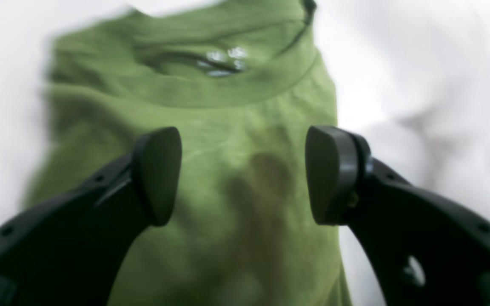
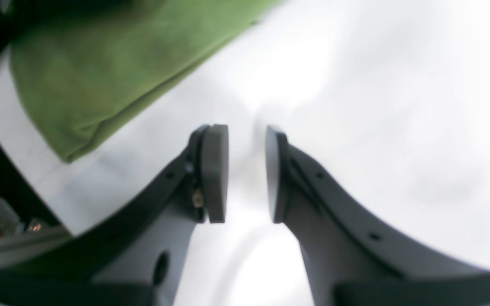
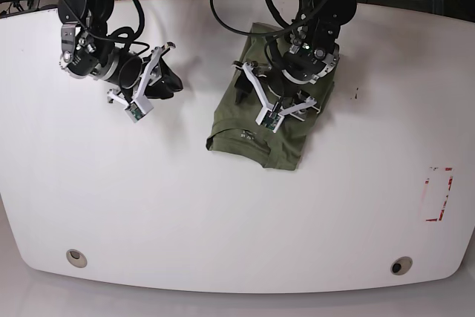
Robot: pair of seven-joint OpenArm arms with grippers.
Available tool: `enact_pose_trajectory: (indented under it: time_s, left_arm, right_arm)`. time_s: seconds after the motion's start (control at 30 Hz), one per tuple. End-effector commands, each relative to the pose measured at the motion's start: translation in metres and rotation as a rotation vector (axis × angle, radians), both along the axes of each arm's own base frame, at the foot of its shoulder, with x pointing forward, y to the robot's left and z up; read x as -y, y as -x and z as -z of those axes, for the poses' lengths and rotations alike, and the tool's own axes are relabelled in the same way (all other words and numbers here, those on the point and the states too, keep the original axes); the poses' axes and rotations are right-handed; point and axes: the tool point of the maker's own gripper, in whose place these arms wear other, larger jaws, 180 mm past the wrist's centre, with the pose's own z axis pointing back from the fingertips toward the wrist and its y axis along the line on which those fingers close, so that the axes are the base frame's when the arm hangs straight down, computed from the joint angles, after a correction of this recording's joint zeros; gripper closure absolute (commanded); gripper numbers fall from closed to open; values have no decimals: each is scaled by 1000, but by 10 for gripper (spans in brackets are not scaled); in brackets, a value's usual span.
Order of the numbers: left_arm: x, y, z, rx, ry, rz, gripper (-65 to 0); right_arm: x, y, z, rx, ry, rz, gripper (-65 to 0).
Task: Fold the T-shirt properly
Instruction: 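Carry the bundle with the left gripper to the table corner and release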
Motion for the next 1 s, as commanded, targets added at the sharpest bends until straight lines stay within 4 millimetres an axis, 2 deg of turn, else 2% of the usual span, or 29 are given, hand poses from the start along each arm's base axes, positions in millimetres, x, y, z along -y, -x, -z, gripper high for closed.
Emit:
enact_pose_trajectory:
  time_s: [0.0,0.13,0.2,0.33,0.43,0.5,0.63,0.73,0.97]
  left_arm:
    - [-13,-6,11,16,-22,-20,-426]
    - [-28,0,42,-36,-58,-27,-424]
    - [-53,0,57,-69,-96,-60,-422]
    - [-110,-1,78,-125,-145,-178,-426]
    - [-160,-6,79,-136,-190,-235,-426]
    - [-183,-3,80,-147,-216,-219,-422]
    - [-249,10,86,-203,-263,-264,-422]
    - [-310,25,86,-250,-319,-307,-422]
    - [-415,37,58,-299,-412,-380,-421]
  right_arm:
    - [-3,-8,-18,57,-50,4,-136]
    - [12,-3,-14,43,-37,48,-136]
    - [21,-3,-14,46,-30,76,-136]
    - [25,-6,-16,54,-28,88,-136]
    - [26,-3,-15,49,-26,91,-136]
    - [27,-3,-15,49,-23,91,-136]
    - [35,-5,-17,56,-10,106,-136]
    - [34,-6,-23,76,-4,97,-136]
    - [32,-5,-30,98,8,85,-136]
